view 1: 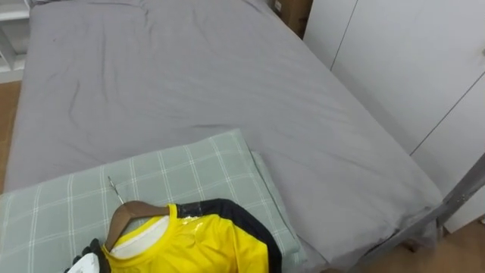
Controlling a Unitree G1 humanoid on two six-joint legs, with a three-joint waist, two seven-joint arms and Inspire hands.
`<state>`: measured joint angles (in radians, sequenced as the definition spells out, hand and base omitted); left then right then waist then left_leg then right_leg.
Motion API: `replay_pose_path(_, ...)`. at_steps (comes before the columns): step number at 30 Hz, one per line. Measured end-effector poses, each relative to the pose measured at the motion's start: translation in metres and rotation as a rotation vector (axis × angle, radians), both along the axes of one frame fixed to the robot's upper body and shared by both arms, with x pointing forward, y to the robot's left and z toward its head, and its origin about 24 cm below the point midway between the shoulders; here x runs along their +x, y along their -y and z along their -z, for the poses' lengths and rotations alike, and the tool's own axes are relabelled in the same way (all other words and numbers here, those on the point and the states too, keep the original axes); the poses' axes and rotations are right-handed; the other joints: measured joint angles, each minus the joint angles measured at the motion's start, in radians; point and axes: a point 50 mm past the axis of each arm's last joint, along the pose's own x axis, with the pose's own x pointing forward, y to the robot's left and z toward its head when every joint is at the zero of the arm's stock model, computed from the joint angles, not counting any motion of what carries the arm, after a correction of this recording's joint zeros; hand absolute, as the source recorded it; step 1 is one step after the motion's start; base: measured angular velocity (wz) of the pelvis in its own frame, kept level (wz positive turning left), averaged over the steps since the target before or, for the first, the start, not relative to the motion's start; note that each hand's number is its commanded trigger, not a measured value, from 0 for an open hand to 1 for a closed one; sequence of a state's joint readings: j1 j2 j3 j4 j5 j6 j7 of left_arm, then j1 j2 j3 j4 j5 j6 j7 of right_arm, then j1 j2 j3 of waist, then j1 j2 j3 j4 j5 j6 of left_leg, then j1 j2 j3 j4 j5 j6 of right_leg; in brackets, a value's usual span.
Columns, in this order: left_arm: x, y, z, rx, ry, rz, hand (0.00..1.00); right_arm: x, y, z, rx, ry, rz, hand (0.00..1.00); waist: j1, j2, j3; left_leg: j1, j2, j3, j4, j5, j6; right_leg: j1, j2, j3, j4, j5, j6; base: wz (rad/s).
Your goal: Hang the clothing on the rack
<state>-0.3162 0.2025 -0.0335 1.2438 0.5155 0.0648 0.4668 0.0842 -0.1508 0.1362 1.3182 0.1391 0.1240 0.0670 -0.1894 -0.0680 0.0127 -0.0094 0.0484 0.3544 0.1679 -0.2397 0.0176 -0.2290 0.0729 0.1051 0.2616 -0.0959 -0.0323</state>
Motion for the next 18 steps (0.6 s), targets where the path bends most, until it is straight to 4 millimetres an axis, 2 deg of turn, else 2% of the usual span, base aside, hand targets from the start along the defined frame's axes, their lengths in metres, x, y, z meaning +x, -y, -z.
replay_pose_path(4,0.002,0.000,-0.001,0.001,-0.004,0.004,0.00,0.002,0.000,0.000,-0.005,0.001,-0.022,0.00,-0.001,-0.007,0.0034,0.000,-0.003,0.001,0.000,0.000,0.000,0.001,0.000,0.000,-0.004,0.001,-0.001,0.00)
replay_pose_path(8,0.003,0.001,-0.001,0.007,-0.014,0.004,0.21,0.003,-0.001,0.000,-0.006,-0.002,-0.049,0.00,-0.001,-0.007,0.0034,-0.002,-0.004,0.000,-0.002,0.000,0.000,0.000,0.000,-0.001,-0.006,0.001,-0.001,0.00)
replay_pose_path(10,0.003,0.000,-0.001,0.010,-0.014,0.003,0.48,0.004,-0.001,0.000,-0.009,-0.004,-0.066,0.00,-0.001,-0.006,0.0034,-0.002,-0.003,0.000,-0.002,0.000,0.000,0.000,0.000,-0.001,-0.006,0.001,-0.001,0.00)
replay_pose_path(11,0.004,0.000,-0.002,0.019,-0.009,-0.001,0.54,0.004,-0.001,0.000,-0.011,-0.004,-0.067,0.00,0.000,-0.005,0.0033,-0.002,-0.003,0.000,-0.002,0.000,0.000,0.000,0.000,-0.001,-0.006,0.001,-0.001,0.00)
replay_pose_path(12,0.006,-0.003,-0.004,0.034,-0.001,-0.007,0.65,0.004,-0.001,0.000,-0.013,-0.003,-0.067,0.00,0.000,-0.004,0.0030,-0.002,-0.003,0.000,-0.002,0.000,0.000,0.000,0.000,-0.002,-0.006,0.001,-0.001,0.00)
replay_pose_path(13,0.007,-0.005,-0.006,0.042,0.004,-0.011,0.86,0.004,-0.001,0.000,-0.013,-0.002,-0.067,0.00,0.000,-0.003,0.0027,-0.002,-0.003,0.000,-0.002,0.000,0.000,0.000,0.000,-0.002,-0.006,0.001,-0.001,0.00)
replay_pose_path(14,0.010,-0.007,-0.009,0.054,0.013,-0.016,1.00,0.005,-0.001,0.000,-0.014,-0.002,-0.068,0.00,0.000,0.000,0.0016,-0.002,-0.003,0.000,-0.002,0.000,0.000,0.000,0.000,-0.002,-0.005,0.001,-0.001,0.00)
replay_pose_path(16,0.011,-0.011,-0.011,0.065,0.015,-0.020,1.00,0.006,0.000,0.000,-0.016,-0.001,-0.069,0.00,-0.001,0.011,-0.0036,-0.001,-0.003,0.000,-0.003,0.000,0.000,0.000,-0.001,-0.002,-0.004,0.001,-0.001,0.00)
replay_pose_path(18,0.011,-0.011,-0.011,0.068,0.017,-0.021,1.00,0.006,-0.001,0.000,-0.012,0.000,-0.069,0.00,-0.001,0.016,-0.0041,-0.001,-0.003,0.000,-0.003,0.000,0.000,0.000,-0.001,-0.002,-0.004,0.001,-0.001,0.00)
